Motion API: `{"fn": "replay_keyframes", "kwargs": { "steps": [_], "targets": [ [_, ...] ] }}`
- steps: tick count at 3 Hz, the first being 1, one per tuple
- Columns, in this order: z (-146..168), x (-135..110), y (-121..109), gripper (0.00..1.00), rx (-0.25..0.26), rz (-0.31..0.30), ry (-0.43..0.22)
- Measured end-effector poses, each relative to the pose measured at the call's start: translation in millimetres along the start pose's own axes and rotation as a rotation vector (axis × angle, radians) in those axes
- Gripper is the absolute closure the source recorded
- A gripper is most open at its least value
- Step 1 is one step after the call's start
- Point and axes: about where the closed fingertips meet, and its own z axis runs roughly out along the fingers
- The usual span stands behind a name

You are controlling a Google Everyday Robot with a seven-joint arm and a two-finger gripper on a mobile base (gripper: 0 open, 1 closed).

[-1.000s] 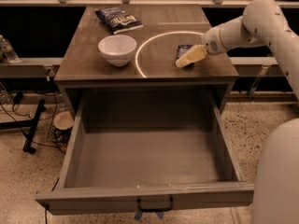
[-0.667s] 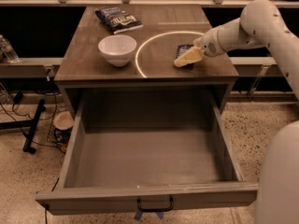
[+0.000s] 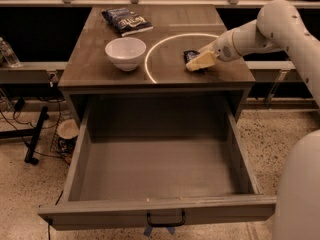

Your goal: Place rxbar blueberry into top drawer

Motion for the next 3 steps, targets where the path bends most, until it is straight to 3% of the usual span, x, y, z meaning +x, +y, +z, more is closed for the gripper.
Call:
{"fn": "replay_keyframes", "kwargs": {
  "steps": [1, 2, 3],
  "targets": [
    [-3, -1, 0, 1.0, 0.004, 0.0, -0.003],
    [-7, -2, -1, 1.0, 0.007, 0.001, -0.012],
    [-80, -21, -6, 1.0, 0.07, 0.014, -0.173]
  ]
}}
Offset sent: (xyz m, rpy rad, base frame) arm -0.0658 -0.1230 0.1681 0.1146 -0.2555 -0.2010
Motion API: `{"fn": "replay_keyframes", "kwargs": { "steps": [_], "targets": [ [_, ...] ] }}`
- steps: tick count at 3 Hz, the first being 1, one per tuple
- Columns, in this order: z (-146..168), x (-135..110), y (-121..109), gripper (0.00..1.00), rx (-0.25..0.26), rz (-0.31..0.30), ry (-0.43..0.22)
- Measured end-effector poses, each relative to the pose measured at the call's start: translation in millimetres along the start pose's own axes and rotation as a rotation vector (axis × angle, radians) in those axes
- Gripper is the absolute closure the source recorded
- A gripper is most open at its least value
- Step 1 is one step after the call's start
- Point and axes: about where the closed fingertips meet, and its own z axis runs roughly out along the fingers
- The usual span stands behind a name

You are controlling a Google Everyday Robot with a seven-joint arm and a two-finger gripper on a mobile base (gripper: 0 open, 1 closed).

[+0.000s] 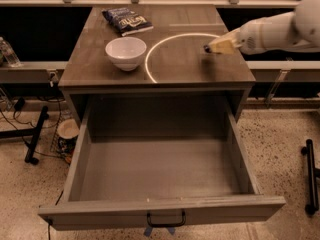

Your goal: Place rxbar blueberry into top drawer

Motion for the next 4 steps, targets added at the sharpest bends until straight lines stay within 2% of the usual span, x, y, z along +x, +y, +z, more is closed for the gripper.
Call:
{"fn": "replay_keyframes", "kwargs": {
  "steps": [1, 2, 3, 4],
  "targets": [
    [-98, -48, -19, 1.0, 0.096, -0.041, -0.223],
    [-82, -40, -15, 1.0, 0.072, -0.032, -0.195],
    [-78, -36, -10, 1.0, 0.04, -0.028, -0.195],
    [-101, -31, 34, 1.0, -0.051, -0.055, -0.18]
  ]
}}
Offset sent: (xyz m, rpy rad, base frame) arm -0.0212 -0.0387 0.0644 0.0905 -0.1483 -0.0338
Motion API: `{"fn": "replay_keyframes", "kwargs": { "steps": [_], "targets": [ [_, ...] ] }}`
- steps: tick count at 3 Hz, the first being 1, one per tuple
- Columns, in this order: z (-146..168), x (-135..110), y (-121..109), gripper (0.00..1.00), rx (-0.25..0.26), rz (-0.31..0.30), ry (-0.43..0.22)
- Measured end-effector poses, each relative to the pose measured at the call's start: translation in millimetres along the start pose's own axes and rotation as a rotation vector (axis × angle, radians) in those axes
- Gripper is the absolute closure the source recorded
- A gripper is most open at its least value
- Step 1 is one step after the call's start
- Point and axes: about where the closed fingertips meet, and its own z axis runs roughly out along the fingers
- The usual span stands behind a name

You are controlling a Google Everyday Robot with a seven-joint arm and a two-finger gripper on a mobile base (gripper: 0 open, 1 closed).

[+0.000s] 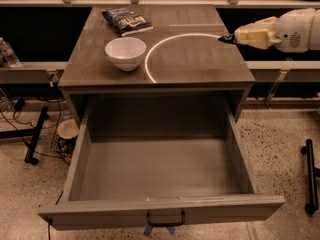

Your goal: Place rxbar blueberry into top drawer

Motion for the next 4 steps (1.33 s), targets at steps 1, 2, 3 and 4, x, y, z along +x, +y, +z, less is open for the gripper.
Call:
{"fn": "replay_keyframes", "kwargs": {
  "steps": [1, 2, 3, 4],
  "targets": [
    [-32, 7, 75, 1.0, -0.091, -0.008, 0.038],
    [-34, 46, 131, 1.0, -0.151, 0.027, 0.091],
    [-20, 84, 150, 1.0, -0.181, 0.034, 0.108],
    [11, 154, 166, 1.0, -0.219, 0.025, 0.16]
  ]
}}
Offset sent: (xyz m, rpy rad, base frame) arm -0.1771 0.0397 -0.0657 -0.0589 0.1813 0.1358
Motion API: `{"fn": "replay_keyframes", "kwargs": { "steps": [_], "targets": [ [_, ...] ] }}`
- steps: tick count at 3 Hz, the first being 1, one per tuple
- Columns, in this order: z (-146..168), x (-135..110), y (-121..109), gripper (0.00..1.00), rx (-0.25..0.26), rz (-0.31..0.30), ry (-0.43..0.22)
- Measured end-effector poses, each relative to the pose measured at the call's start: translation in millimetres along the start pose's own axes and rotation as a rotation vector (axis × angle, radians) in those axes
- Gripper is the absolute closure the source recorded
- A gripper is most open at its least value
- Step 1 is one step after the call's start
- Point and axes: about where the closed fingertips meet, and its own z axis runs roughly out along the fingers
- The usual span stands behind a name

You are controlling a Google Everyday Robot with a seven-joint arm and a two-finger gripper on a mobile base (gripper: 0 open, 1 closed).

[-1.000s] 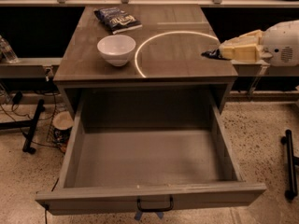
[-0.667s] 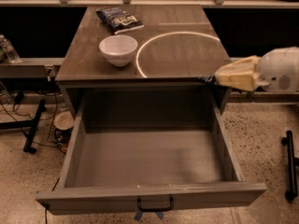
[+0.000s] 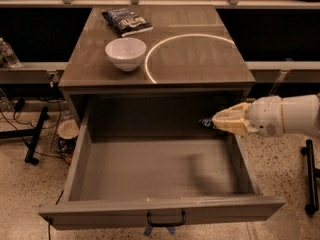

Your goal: Place rxbar blueberry into top drawer

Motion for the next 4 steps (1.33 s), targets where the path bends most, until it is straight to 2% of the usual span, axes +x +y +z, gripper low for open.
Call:
{"fn": "replay_keyframes", "kwargs": {
  "steps": [1, 2, 3, 4],
  "targets": [
    [29, 51, 1, 1.0, 0.007, -0.001, 0.037],
    [54, 78, 7, 1.0, 0.0, 0.01, 0.038],
    [94, 109, 2, 0.75, 0.012, 0.016, 0.075],
    [113, 115, -4, 0.52, 0.02, 0.012, 0.086]
  ]
}}
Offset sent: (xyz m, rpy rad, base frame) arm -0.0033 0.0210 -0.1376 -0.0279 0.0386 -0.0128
